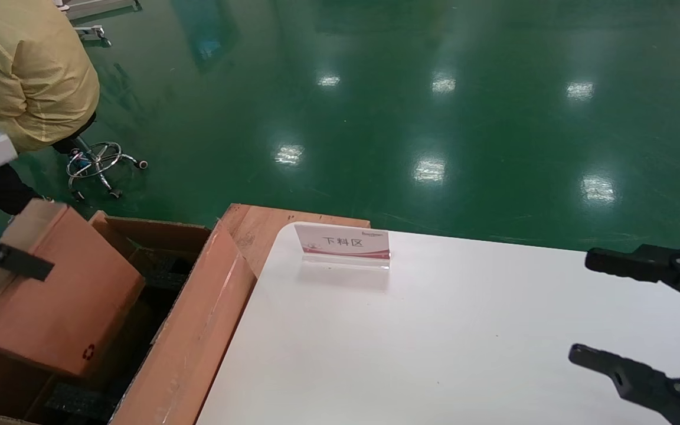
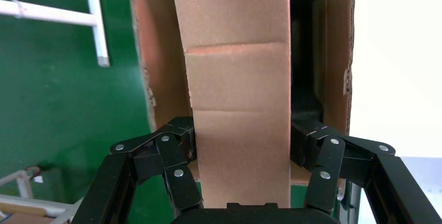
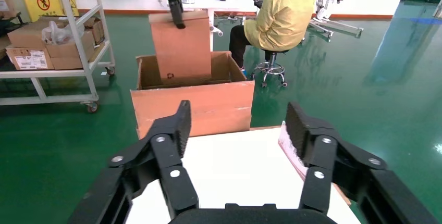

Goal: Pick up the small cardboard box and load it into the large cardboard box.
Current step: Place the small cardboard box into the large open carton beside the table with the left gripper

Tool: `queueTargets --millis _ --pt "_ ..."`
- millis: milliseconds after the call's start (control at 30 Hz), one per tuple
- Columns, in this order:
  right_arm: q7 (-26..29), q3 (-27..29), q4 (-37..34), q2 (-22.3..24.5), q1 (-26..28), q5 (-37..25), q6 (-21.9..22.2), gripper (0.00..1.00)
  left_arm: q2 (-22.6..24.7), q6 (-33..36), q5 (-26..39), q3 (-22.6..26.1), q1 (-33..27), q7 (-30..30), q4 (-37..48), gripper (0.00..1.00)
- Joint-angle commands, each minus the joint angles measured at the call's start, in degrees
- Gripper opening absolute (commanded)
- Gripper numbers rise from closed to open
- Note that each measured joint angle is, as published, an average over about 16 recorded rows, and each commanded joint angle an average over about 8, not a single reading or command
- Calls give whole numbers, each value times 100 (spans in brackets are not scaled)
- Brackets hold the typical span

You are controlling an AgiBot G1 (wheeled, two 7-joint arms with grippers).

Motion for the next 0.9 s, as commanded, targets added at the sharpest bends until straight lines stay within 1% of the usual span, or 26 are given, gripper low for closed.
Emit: queueTargets --millis 33,233,400,900 --pt "0 -1 0 0 0 0 0 100 -165 -7 42 -18 30 44 -12 0" --pt "-1 -3 0 1 1 2 1 100 -511 -43 75 -6 167 186 -37 0" --pt "-2 -4 0 2 1 3 2 100 -672 -75 180 26 254 327 -45 0" --pt "-5 -9 0 4 2 7 4 100 -747 -56 699 117 280 556 -28 0"
